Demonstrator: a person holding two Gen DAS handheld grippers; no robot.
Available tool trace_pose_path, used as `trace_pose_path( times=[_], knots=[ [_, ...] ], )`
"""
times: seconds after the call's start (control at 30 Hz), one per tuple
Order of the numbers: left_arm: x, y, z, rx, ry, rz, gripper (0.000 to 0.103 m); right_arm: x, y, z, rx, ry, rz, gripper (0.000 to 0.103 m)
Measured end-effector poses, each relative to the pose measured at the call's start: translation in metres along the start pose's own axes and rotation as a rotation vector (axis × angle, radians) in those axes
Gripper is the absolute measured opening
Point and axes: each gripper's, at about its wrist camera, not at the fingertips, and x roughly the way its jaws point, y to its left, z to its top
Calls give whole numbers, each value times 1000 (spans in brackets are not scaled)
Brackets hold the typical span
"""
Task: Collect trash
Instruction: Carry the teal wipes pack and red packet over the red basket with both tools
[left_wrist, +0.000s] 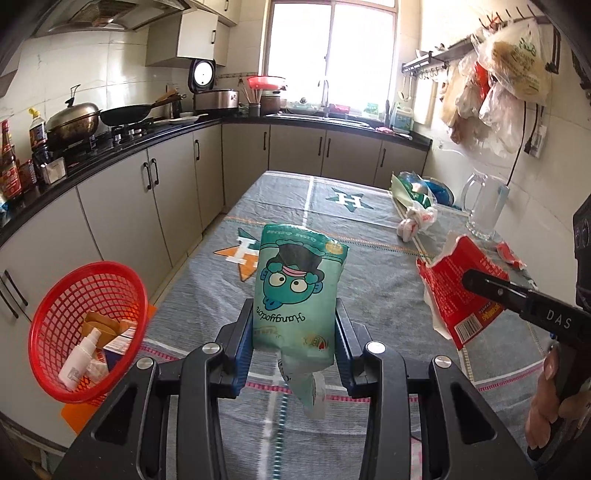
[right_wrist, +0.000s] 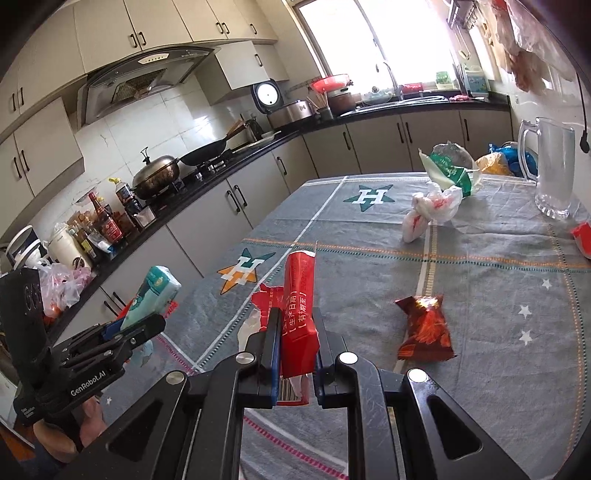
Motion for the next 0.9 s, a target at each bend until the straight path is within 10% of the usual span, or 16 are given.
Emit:
trace_pose_path(
  times=[0.9],
  knots=[
    [-32, 181, -12, -281, -65, 168, 37, 95, 166, 21, -111, 144, 190, 15]
  ],
)
